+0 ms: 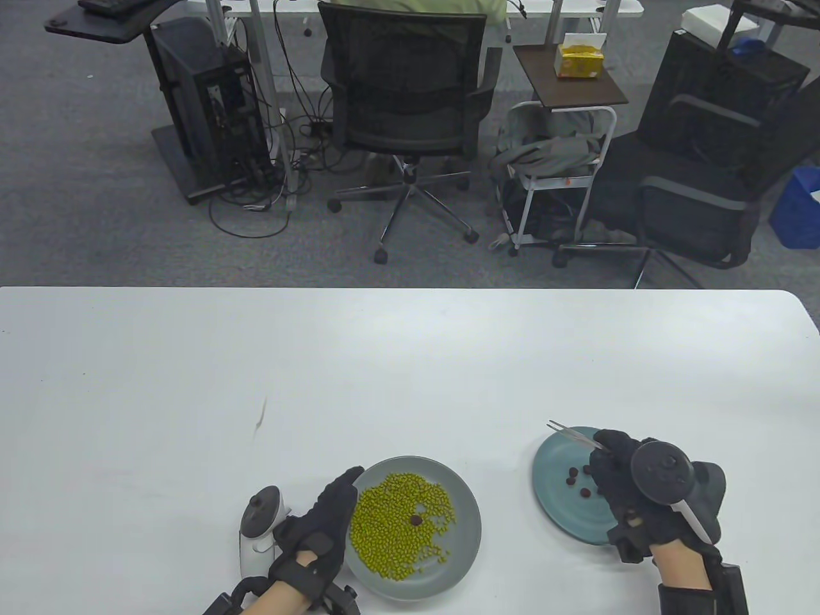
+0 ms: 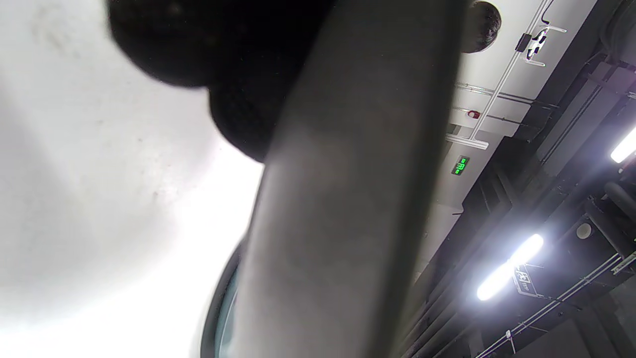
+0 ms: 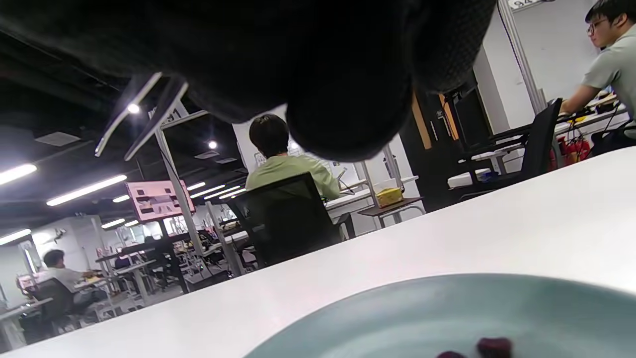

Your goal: Pick cranberries with tweezers into plate

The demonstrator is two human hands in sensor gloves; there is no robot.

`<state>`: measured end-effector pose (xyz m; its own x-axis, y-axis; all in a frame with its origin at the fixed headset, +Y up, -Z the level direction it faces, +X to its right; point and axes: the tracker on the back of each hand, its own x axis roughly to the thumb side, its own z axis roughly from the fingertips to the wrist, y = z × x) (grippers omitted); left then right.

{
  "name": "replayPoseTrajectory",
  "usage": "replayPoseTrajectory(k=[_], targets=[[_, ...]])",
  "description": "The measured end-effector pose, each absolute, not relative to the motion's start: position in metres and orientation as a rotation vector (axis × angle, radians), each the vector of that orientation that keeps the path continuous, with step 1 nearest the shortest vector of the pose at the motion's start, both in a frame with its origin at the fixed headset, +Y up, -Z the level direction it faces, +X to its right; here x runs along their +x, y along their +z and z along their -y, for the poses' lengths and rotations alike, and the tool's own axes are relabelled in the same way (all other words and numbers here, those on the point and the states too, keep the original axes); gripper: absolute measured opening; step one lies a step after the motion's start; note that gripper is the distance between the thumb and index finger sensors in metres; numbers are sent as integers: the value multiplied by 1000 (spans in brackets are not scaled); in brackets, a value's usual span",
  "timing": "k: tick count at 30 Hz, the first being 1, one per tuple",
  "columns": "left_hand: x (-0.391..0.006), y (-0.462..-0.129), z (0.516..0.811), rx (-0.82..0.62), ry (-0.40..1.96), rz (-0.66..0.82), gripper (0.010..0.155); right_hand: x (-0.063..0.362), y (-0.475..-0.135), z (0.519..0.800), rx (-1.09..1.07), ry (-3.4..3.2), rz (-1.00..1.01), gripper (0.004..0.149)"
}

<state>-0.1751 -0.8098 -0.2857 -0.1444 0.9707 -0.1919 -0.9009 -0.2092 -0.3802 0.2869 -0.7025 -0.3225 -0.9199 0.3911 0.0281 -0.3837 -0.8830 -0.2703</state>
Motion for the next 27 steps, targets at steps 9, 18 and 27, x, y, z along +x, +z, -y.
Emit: replayPoseTrajectory(k=[9,18,27], targets=[[-176,-285,809,-433,1710,202,61,270,-321,710,53,2695,417,48],[-174,-285,810,-454,1722,190,61,219,-298,701,350,2744,573,47],[-174,-285,809,-463,1739,181,61,144,-261,700,878,2732,594,47]])
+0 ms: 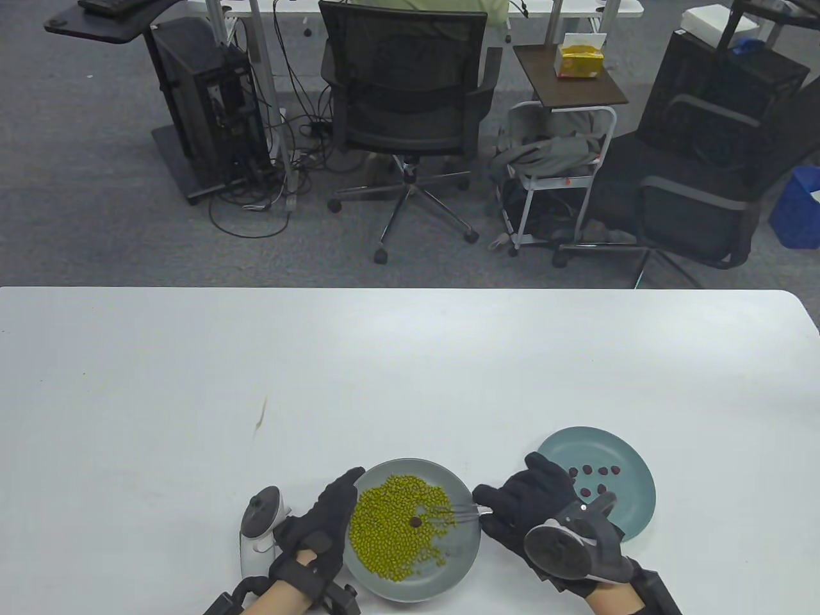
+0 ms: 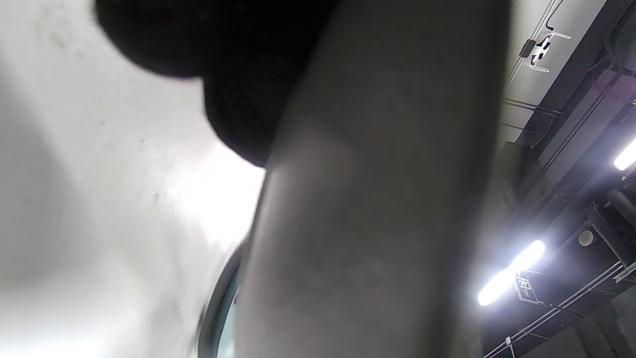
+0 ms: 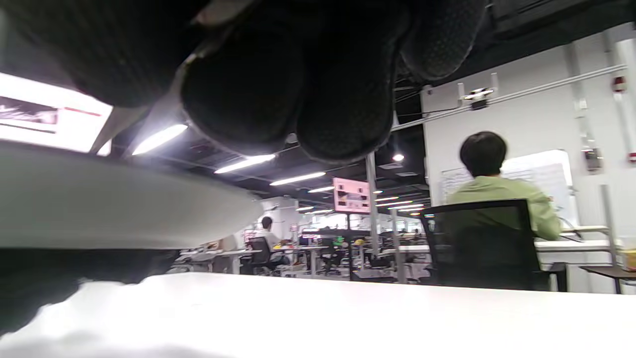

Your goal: Pick cranberries with tweezers into plate

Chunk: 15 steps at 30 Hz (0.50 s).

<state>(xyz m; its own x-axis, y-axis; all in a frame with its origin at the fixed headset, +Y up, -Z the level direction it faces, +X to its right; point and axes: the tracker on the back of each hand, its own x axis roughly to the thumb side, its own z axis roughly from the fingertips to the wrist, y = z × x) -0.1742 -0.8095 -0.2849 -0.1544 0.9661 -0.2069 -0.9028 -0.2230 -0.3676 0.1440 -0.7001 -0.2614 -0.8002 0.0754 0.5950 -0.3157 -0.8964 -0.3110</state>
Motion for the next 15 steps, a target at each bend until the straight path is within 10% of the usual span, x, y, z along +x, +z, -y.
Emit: replayPoseTrajectory(k=[15], targets=[[-171,-284,810,-477,1720,193,61,126,-255,706,943,2862,681,47]])
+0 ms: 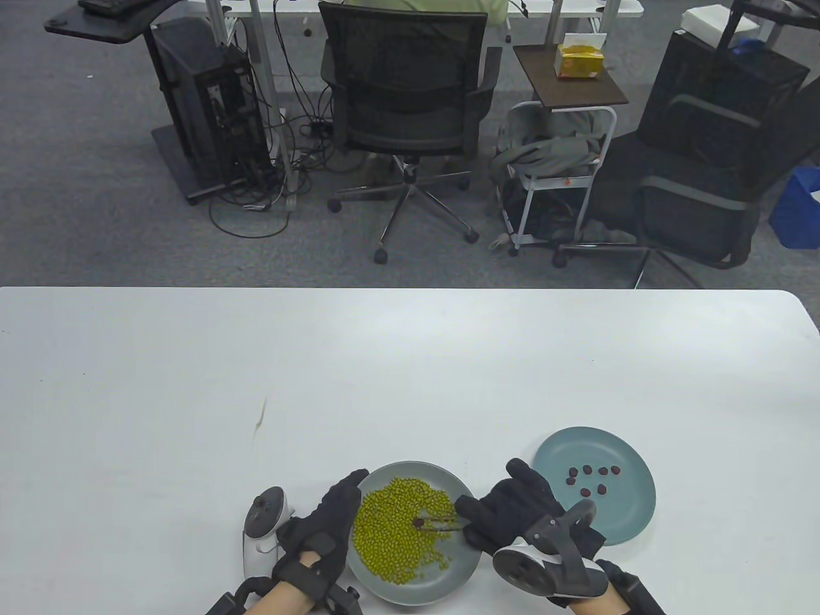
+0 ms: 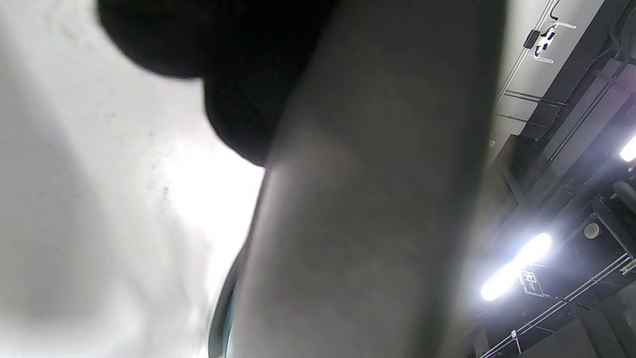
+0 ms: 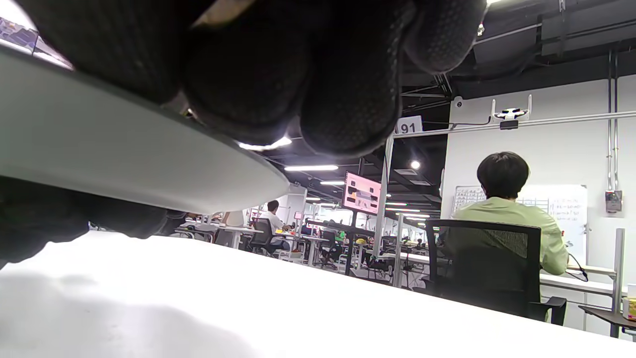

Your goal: Pick cranberries with tweezers into plate

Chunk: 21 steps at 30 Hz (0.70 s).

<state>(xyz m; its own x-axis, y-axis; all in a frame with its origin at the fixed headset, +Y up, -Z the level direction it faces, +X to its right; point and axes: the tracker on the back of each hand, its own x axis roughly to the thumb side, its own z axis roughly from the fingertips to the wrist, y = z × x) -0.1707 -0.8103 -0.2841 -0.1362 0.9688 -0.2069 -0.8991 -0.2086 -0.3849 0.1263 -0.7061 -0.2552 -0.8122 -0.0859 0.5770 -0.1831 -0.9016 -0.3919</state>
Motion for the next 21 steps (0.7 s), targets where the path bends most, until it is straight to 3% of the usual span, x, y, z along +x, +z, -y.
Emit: replayPoseTrajectory(k=[21], targets=[[-169,-284,811,-480,1710,195,61,126,-257,709,877,2803,654,47]])
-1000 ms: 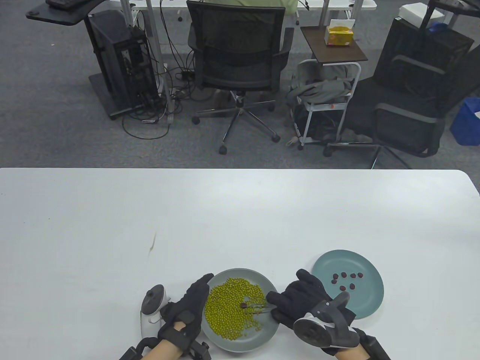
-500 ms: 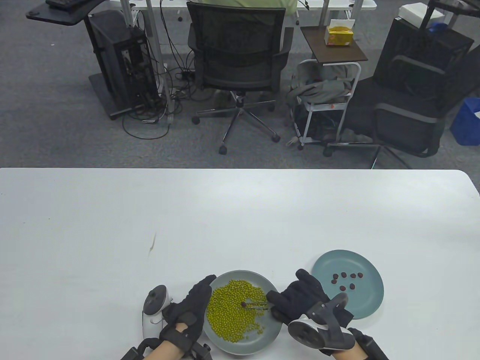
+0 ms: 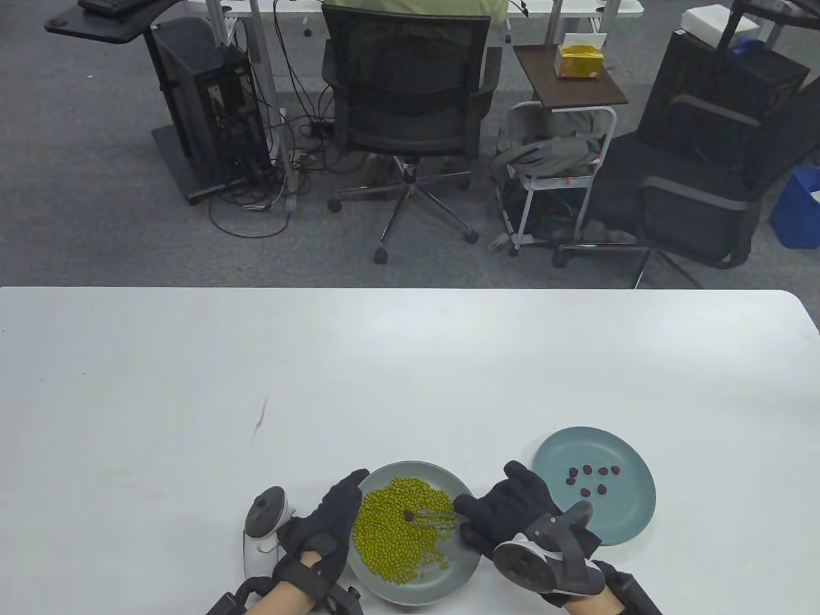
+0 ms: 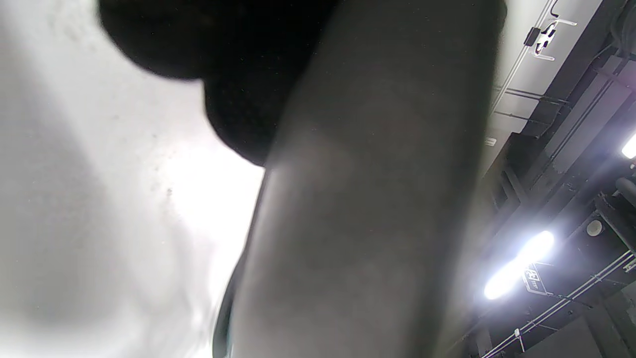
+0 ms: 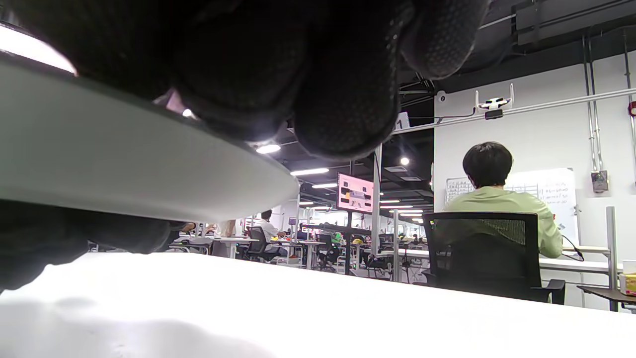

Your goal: Pick cranberries with tweezers into plate

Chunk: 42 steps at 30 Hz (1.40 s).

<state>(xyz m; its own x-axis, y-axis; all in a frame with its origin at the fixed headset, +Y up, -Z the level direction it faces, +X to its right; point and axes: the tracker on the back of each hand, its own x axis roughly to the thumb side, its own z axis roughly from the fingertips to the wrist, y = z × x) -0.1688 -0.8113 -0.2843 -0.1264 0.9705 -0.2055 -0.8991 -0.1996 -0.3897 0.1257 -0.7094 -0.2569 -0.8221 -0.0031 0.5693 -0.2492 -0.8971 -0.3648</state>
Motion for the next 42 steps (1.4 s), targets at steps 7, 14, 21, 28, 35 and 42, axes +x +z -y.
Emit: replayPoseTrajectory(k=[7,14,21,28,35,42], targets=[[-166,-283,810,-482,1700,203,61,119,-254,708,868,2860,693,48],[-166,-283,811,-482,1698,208,61,117,-254,710,862,2864,723,47],[-166,-283,811,-479,1691,208,61,116,-254,712,854,2830,706,46],[-167,-284,811,-477,1703,202,61,125,-257,707,798,2793,695,46],[-177,-288,808,-435,1726,186,61,175,-266,671,509,2758,816,46],[-197,-295,806,-346,1724,146,61,273,-294,657,40,2828,715,46]])
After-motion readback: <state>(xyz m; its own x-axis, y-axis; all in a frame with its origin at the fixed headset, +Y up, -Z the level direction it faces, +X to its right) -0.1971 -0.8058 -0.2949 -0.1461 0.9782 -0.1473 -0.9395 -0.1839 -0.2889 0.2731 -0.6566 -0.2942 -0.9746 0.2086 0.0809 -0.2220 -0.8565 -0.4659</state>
